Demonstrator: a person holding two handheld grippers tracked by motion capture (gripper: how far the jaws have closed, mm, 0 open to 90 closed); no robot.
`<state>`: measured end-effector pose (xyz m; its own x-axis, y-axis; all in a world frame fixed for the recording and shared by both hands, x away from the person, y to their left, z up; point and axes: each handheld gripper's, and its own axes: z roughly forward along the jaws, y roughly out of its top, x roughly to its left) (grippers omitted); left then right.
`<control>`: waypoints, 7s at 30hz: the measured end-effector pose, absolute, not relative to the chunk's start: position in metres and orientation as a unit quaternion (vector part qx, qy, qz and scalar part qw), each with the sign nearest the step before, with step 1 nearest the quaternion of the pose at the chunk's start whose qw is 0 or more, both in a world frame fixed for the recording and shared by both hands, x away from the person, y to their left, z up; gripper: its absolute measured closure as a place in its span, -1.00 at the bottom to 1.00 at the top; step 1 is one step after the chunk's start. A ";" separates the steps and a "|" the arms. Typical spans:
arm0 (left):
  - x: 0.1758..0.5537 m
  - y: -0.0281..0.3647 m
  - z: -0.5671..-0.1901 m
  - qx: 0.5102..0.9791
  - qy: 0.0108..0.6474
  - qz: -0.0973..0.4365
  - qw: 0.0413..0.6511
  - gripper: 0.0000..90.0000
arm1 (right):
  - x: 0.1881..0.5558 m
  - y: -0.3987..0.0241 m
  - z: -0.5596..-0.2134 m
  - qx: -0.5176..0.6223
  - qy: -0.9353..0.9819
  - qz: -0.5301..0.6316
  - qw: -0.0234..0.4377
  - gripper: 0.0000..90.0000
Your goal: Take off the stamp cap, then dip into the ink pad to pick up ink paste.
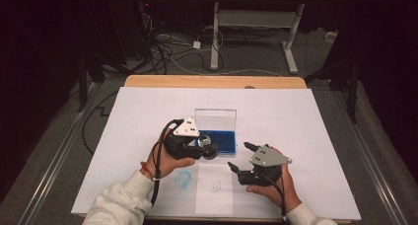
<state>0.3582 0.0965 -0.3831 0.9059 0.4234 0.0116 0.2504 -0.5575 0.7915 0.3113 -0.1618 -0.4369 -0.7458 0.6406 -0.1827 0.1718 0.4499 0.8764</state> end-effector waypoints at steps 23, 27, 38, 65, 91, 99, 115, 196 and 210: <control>0.352 0.089 -0.381 0.872 0.185 0.096 0.443 0.21 | 0.332 -0.103 -0.452 0.245 0.816 0.486 0.194 -0.28; 0.352 0.089 -0.381 0.871 0.186 0.095 0.445 0.21 | 0.331 -0.106 -0.451 0.243 0.815 0.487 0.198 -0.18; 0.350 0.091 -0.380 0.868 0.181 0.088 0.454 0.21 | 0.329 -0.108 -0.452 0.235 0.817 0.486 0.203 -0.18; 0.347 0.090 -0.380 0.874 0.162 0.069 0.452 0.21 | 0.325 -0.112 -0.445 0.182 0.847 0.453 0.209 -0.13; 0.352 0.102 -0.373 0.862 0.173 0.078 0.471 0.21 | 0.307 -0.093 -0.457 0.116 0.889 0.398 0.196 -0.13; 0.352 0.103 -0.373 0.866 0.173 0.085 0.462 0.21 | 0.311 -0.104 -0.456 0.132 0.884 0.404 0.196 -0.13; 0.353 0.106 -0.379 0.883 0.175 0.103 0.424 0.21 | 0.314 -0.145 -0.439 0.182 0.863 0.412 0.228 -0.14; 0.390 0.110 -0.375 0.882 0.194 0.143 0.405 0.21 | 0.294 -0.257 -0.426 0.289 0.809 0.424 0.287 -0.14; 0.399 0.086 -0.381 0.888 0.183 0.137 0.400 0.21 | 0.293 -0.259 -0.430 0.295 0.811 0.419 0.283 -0.14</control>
